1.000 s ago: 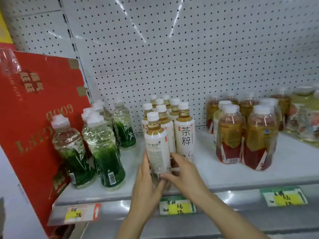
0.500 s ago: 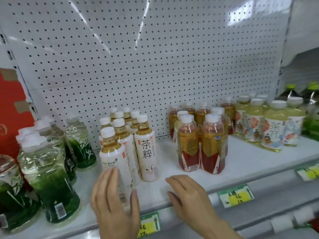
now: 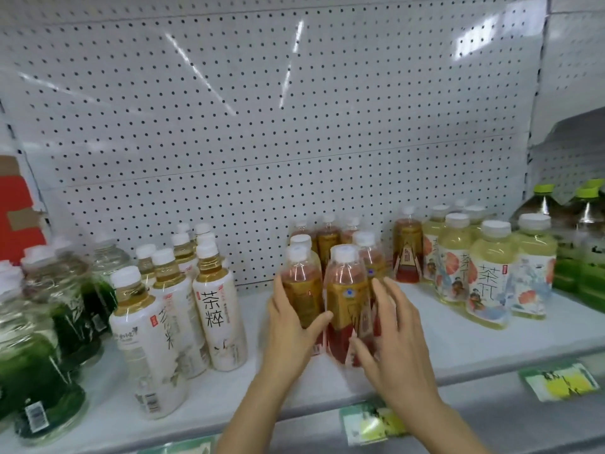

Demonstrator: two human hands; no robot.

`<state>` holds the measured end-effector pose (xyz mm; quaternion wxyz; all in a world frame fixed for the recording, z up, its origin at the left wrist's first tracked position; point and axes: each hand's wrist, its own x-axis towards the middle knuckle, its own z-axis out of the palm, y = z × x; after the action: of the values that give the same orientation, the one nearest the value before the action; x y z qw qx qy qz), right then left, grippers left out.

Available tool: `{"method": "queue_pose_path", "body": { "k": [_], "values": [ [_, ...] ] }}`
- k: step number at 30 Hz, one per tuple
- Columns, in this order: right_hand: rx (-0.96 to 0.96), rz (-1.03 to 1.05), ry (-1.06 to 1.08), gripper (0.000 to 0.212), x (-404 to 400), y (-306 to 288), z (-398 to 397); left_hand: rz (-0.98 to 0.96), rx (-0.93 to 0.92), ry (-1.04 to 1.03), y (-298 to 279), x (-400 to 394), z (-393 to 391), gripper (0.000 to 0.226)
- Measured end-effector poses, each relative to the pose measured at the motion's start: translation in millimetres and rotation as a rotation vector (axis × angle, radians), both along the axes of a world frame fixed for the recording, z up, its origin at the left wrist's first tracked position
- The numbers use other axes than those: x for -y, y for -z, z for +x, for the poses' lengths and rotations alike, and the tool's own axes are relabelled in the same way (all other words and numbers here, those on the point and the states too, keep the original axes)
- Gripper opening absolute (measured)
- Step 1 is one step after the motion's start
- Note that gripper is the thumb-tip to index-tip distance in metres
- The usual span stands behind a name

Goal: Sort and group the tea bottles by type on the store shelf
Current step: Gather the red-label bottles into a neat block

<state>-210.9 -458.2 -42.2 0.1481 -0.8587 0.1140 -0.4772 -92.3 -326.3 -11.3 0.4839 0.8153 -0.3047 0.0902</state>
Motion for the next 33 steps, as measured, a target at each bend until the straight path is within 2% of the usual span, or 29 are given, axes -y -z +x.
{"method": "queue_pose_path", "body": {
  "k": [2,5,11,12,14,16,17,19,21,23,24,33],
  "values": [
    [-0.021,0.071,-0.047,0.105,13,2,4,-0.007,0.032,-0.094,11,4,0,0.091],
    [-0.088,0.120,-0.130,0.121,25,5,11,-0.008,0.061,-0.153,20,5,5,0.083],
    [-0.081,0.112,-0.243,0.118,37,-2,21,0.006,0.083,-0.043,20,10,-1,0.074],
    [-0.080,0.117,-0.254,0.119,38,-2,22,-0.025,0.040,0.000,17,8,-2,0.068],
    [-0.077,0.118,-0.286,0.121,38,-2,22,-0.231,-0.126,0.043,4,5,1,0.053],
    [-0.089,0.128,-0.315,0.122,37,-1,21,-0.447,-0.213,-0.043,-21,3,16,0.047],
    [-0.103,0.147,-0.327,0.121,36,0,19,-0.480,-0.218,-0.085,-38,2,26,0.046],
    [-0.128,0.214,-0.354,0.122,35,4,15,-0.374,-0.207,-0.078,-72,4,48,0.047],
    [-0.177,0.278,-0.359,0.122,34,6,12,-0.124,-0.256,0.003,-95,13,66,0.047],
    [-0.250,0.303,-0.336,0.120,34,7,10,0.069,-0.345,0.092,-101,24,74,0.038],
    [-0.285,0.307,-0.321,0.119,33,7,9,0.097,-0.353,0.106,-99,29,77,0.034],
    [-0.436,0.246,-0.183,0.105,42,4,-1,-0.277,-0.191,-0.026,-85,32,91,0.022]
  ]
}}
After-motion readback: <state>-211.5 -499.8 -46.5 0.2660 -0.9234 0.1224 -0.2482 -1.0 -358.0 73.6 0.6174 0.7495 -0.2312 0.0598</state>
